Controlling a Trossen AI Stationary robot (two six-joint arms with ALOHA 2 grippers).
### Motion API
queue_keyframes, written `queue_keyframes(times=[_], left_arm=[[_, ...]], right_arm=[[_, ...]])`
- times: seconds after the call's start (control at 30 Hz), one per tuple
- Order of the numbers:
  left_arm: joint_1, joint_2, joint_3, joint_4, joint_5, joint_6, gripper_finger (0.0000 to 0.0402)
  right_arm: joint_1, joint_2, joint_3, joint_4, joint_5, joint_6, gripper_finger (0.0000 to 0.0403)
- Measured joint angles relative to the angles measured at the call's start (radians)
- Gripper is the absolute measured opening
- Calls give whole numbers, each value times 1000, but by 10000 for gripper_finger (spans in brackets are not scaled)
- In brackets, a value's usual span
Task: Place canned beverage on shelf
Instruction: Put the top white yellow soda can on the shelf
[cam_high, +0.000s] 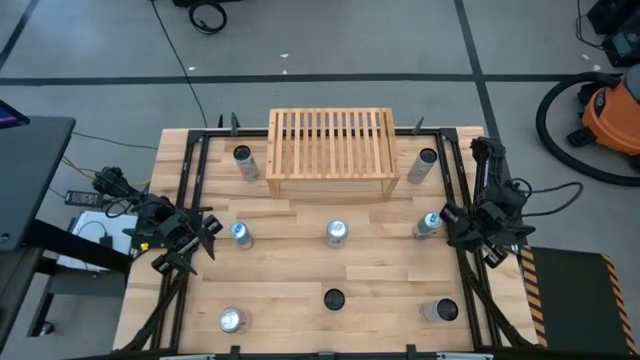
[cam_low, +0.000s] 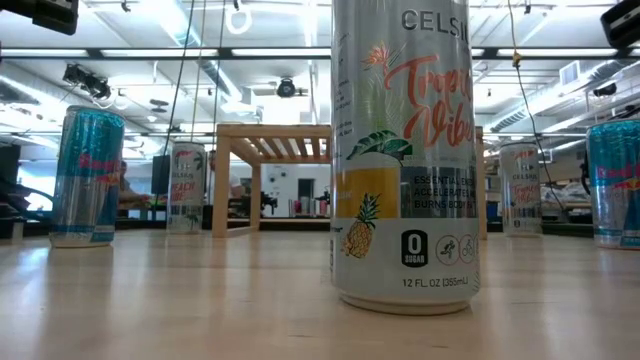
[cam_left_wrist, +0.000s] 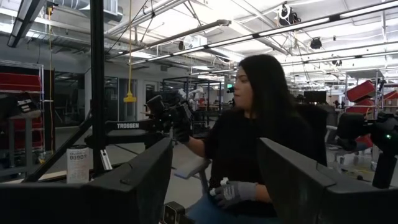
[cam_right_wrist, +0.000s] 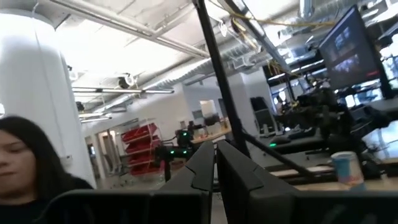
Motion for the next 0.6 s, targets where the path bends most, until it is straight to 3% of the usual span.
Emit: queue_keyframes(times=[0.37,0.6], left_arm=[[0,0,0,0,0,0,243],[0,0,0,0,0,0,243]], right_arm=[[-6,0,0,-2,-15,-41,28],[-8,0,0,-3,53,-46,28]])
